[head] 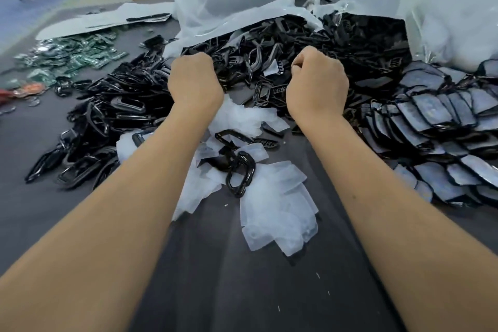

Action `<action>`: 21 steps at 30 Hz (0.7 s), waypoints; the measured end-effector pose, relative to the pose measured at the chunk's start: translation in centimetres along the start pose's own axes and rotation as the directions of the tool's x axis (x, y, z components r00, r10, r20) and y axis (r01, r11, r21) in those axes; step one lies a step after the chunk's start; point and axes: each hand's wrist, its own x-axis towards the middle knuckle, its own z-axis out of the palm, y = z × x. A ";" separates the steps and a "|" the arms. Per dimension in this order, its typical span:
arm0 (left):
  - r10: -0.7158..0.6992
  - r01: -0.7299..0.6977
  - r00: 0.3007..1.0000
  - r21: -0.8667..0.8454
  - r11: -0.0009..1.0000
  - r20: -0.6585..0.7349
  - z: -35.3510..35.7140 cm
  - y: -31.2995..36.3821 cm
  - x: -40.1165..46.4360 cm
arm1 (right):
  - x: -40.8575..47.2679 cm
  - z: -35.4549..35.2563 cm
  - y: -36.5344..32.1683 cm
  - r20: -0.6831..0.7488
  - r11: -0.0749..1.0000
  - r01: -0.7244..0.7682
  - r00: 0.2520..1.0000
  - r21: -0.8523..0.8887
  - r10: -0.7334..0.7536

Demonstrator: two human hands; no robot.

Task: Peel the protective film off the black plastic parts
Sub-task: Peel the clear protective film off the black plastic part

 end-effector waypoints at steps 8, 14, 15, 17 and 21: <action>0.102 -0.091 0.988 -0.102 0.991 0.117 1.0 5.5 -3.1 | -4.7 0.7 0.1 0.014 0.804 -0.122 0.990 0.582 0.140; 0.110 -0.117 0.993 -0.247 0.962 -0.042 1.0 5.1 -3.4 | -5.7 1.6 1.3 0.219 0.625 -0.241 0.969 0.743 0.114; 0.114 -0.129 0.991 -0.240 0.962 -0.072 0.7 4.9 -3.4 | -5.8 1.5 1.4 0.228 0.615 -0.241 0.968 0.751 0.102; 0.106 -0.126 0.989 -0.223 0.967 -0.102 0.2 4.6 -3.7 | -6.3 1.2 1.3 0.241 0.575 -0.229 0.969 0.785 0.057; 0.034 -0.065 0.996 -0.406 0.912 -0.085 -1.0 3.7 -4.1 | -6.7 0.7 1.1 0.261 0.469 -0.222 0.965 0.855 -0.018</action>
